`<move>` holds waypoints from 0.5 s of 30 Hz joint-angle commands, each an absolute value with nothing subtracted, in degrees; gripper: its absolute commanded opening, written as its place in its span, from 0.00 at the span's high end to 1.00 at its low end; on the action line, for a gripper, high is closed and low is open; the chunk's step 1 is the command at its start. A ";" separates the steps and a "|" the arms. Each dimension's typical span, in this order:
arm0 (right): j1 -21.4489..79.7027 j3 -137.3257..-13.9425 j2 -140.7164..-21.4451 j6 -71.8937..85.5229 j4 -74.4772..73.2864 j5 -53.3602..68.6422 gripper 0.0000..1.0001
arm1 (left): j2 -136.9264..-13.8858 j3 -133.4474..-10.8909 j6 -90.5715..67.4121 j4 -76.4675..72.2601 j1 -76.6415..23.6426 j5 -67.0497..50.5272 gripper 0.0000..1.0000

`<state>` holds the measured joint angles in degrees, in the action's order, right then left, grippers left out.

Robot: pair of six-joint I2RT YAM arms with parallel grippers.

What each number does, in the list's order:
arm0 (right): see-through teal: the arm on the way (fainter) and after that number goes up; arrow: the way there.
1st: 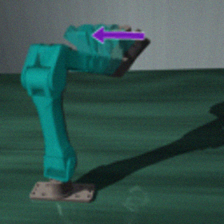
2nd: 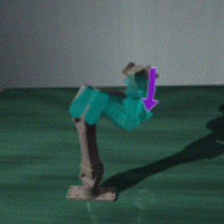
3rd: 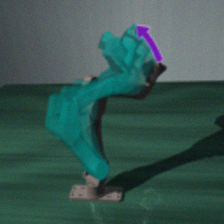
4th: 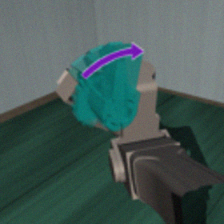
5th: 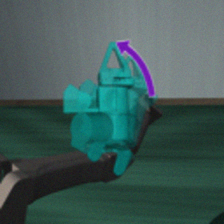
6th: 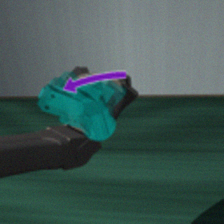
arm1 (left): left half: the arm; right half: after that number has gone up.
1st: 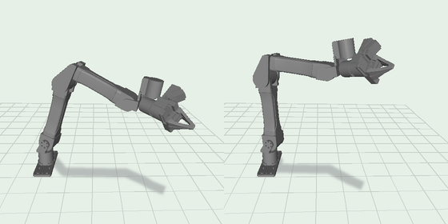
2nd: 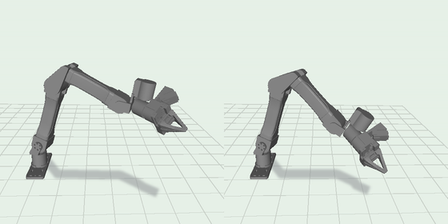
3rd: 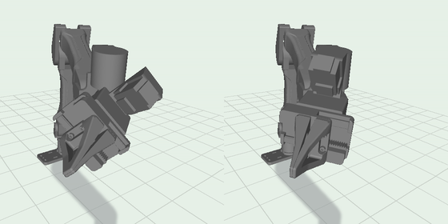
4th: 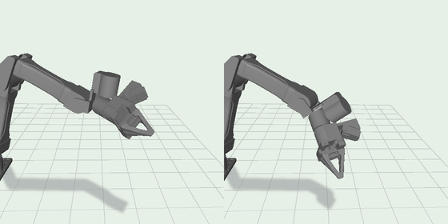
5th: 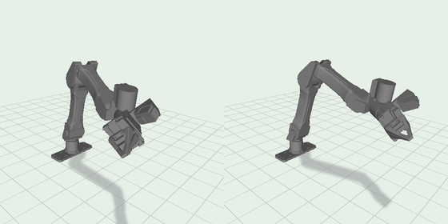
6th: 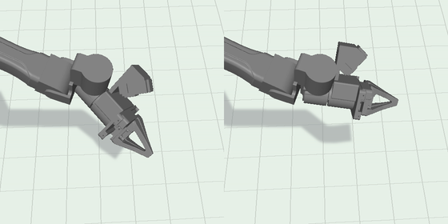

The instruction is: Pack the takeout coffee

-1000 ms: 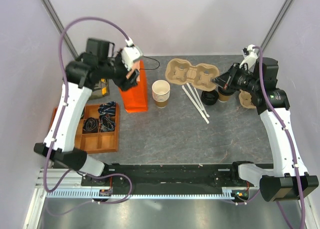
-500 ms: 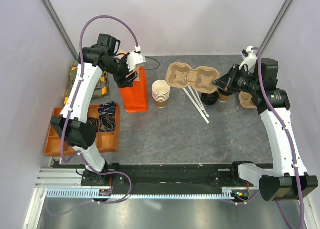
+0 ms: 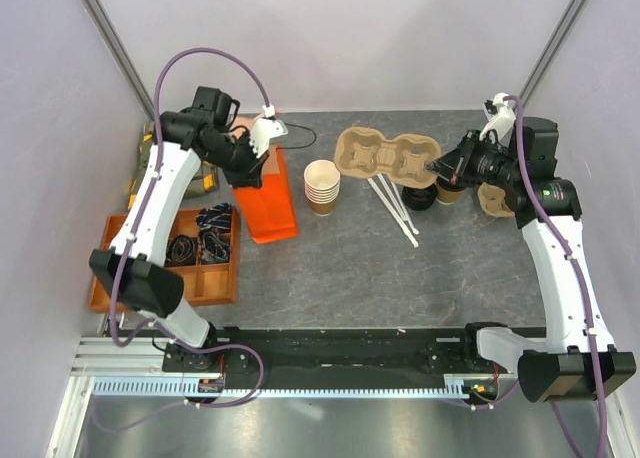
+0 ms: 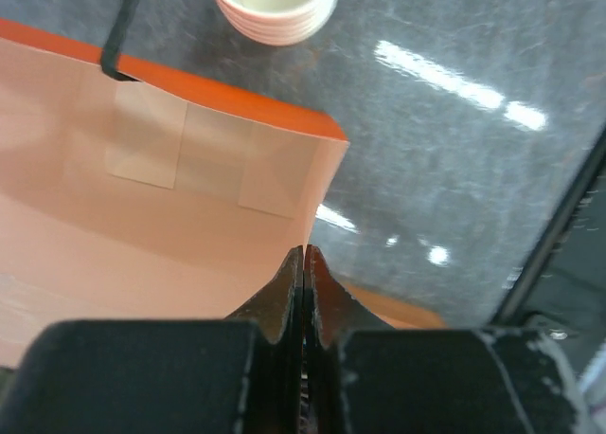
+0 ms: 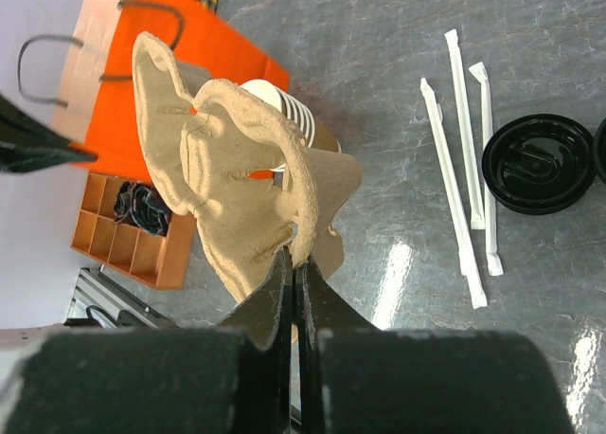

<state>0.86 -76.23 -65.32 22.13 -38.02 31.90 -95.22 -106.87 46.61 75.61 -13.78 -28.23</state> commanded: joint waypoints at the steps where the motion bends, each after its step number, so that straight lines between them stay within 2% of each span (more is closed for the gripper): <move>1: 0.53 -77.17 -65.56 20.74 -36.65 33.13 1.00 | -85.09 -102.05 28.78 74.63 -16.16 -29.27 0.98; 4: 0.35 -77.52 -66.00 20.48 -36.65 33.31 1.00 | -80.87 -96.96 17.90 70.69 -20.03 -28.66 0.98; 6: 0.35 -77.69 -65.92 20.13 -36.65 33.22 1.00 | -78.41 -92.32 11.54 67.43 -25.56 -22.79 0.98; 9: 0.35 -77.70 -65.66 19.78 -36.74 33.22 1.00 | -76.30 -88.17 1.61 61.19 -32.16 -16.01 0.89; 11: -1.30 -77.43 -65.39 19.78 -36.74 33.22 1.00 | -76.29 -87.54 -4.73 56.79 -35.49 -14.42 0.84; 15: -2.11 -77.87 -64.87 19.51 -37.09 33.05 1.00 | -79.09 -90.07 -14.13 49.85 -39.72 -12.58 0.84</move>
